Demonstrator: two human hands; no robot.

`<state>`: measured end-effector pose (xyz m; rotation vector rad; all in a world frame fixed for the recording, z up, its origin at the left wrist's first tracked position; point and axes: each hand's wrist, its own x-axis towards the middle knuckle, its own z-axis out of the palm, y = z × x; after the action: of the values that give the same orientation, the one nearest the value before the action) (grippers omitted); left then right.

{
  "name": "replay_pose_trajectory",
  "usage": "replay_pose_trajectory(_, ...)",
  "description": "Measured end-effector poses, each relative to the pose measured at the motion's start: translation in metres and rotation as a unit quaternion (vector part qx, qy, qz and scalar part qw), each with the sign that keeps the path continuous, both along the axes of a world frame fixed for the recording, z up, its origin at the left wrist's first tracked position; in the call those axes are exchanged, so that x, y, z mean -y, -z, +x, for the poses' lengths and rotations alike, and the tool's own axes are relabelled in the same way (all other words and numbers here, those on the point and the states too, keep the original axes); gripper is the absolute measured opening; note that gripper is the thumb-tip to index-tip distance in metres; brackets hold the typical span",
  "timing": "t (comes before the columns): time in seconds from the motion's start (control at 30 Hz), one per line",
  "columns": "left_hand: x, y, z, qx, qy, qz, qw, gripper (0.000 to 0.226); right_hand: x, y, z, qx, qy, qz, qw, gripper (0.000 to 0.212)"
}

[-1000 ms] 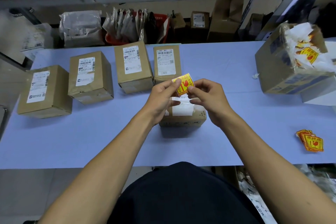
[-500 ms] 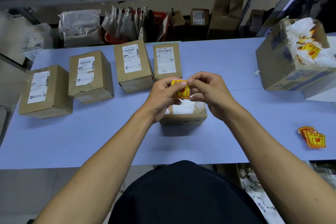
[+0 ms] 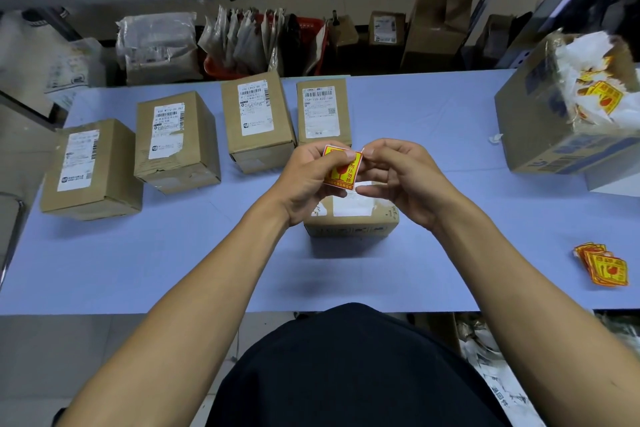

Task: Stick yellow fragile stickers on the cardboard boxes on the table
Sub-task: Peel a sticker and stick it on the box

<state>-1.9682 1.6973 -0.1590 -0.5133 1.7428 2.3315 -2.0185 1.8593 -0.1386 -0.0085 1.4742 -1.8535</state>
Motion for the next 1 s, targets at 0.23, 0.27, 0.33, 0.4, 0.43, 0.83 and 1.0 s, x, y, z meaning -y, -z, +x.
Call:
replay_pose_trajectory(0.23, 0.005, 0.0, -0.003, -0.01, 0.017, 0.002, 1.0, 0.008, -0.002, 0.003, -0.002, -0.007, -0.023, -0.024, 0.999, 0.022)
replay_pose_trajectory(0.27, 0.005, 0.001, -0.003, -0.014, 0.018, 0.006, 1.0, 0.006, -0.001, 0.003, -0.002, -0.004, -0.023, -0.033, 0.999, 0.023)
replay_pose_trajectory(0.33, 0.004, 0.001, -0.003, -0.022, 0.014, 0.021, 0.999, 0.001, 0.0, 0.003, -0.002, 0.0, -0.02, -0.047, 0.999, 0.025)
replay_pose_trajectory(0.4, 0.001, 0.004, -0.004, -0.024, -0.018, 0.038, 0.999, 0.015, 0.001, 0.003, -0.002, -0.006, -0.015, -0.052, 0.999, 0.025)
replay_pose_trajectory(0.43, -0.001, 0.005, -0.005, -0.024, -0.044, 0.029, 0.998, 0.024, 0.002, 0.003, -0.002, -0.013, -0.009, -0.049, 0.999, 0.025)
replay_pose_trajectory(0.83, -0.022, 0.008, -0.013, -0.146, -0.11, -0.189, 0.965, 0.007, 0.006, 0.017, 0.002, -0.198, 0.109, 0.071, 0.971, 0.016)
replay_pose_trajectory(1.0, -0.023, 0.004, -0.014, -0.142, -0.093, -0.144, 0.975, 0.007, 0.003, 0.02, 0.001, -0.236, 0.114, 0.082, 0.961, 0.014)
